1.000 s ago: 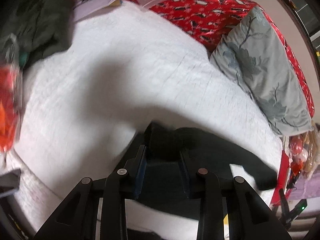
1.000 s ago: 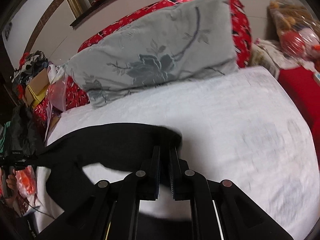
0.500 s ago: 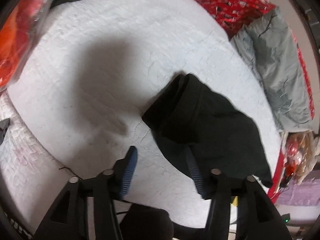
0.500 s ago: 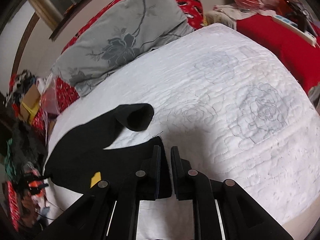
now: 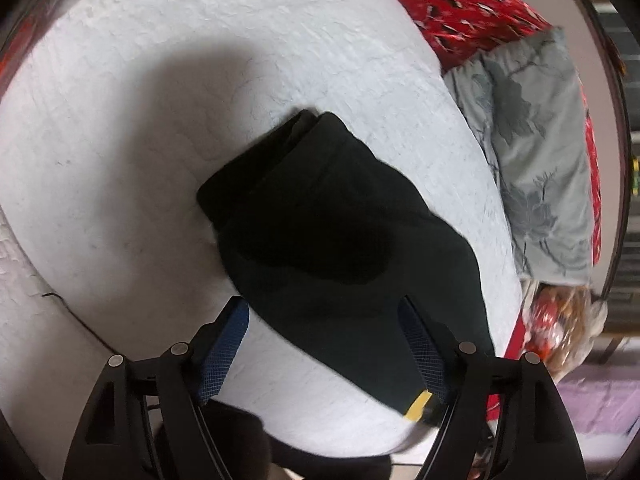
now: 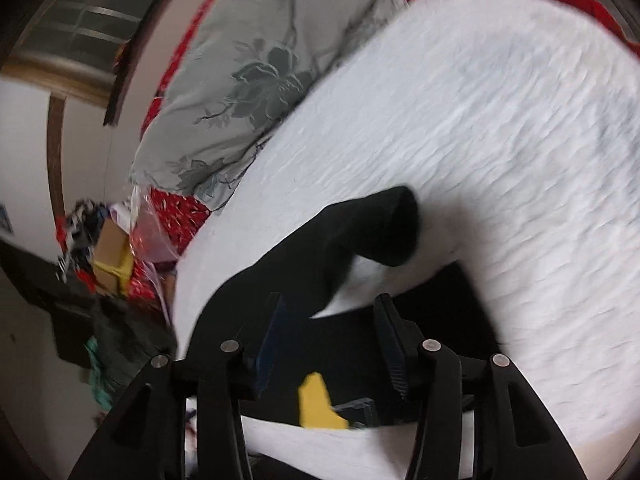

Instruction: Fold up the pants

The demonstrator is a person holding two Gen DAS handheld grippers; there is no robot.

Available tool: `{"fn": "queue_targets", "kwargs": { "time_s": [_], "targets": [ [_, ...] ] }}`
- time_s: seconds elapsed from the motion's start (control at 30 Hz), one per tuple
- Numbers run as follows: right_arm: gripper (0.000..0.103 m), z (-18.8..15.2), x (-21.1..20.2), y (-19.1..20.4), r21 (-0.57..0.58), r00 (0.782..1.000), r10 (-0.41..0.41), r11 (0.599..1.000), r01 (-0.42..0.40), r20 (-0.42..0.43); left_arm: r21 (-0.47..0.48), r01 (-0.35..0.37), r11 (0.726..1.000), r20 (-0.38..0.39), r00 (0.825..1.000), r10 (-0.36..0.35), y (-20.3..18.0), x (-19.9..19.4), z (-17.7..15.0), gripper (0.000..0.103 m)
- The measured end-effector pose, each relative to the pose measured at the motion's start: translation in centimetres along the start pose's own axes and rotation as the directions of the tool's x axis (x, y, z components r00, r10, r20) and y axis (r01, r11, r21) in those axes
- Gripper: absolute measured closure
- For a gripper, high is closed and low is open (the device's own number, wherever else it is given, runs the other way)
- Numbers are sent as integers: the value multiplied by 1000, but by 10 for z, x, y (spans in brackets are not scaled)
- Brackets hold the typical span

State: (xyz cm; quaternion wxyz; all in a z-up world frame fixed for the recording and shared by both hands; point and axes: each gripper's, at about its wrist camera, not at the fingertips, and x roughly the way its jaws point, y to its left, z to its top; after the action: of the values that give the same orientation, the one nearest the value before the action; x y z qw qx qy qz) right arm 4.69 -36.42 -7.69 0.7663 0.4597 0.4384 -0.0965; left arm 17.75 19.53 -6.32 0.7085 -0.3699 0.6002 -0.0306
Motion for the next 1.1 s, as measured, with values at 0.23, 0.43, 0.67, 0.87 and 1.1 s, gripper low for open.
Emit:
{"fn": "queue_targets", "kwargs": {
  "time_s": [0.23,0.43,0.67,0.87,1.1],
  "targets": [
    [51,17,51,-9,217,1000,-7,976,5,11,-46,-34,998,3,999,34,1,20,30,29],
    [100,34,65,-28,312,998,-24,950,6,52,-66,-50,997,-78,996,45,-14,46,57,91],
    [100,51,-6,31,56,972,160,983,-172,174,119,41,992,82,995,-51,-53,-15,61,92],
    [100,-3,-6,-8,33,995,57,998,-60,84,34,-23,999,-32,999,24,2,29,47,92],
    [99,-37,-7,-42,37,999,6,999,-7,31,-3,-39,999,-63,997,39,15,60,56,88]
  ]
}}
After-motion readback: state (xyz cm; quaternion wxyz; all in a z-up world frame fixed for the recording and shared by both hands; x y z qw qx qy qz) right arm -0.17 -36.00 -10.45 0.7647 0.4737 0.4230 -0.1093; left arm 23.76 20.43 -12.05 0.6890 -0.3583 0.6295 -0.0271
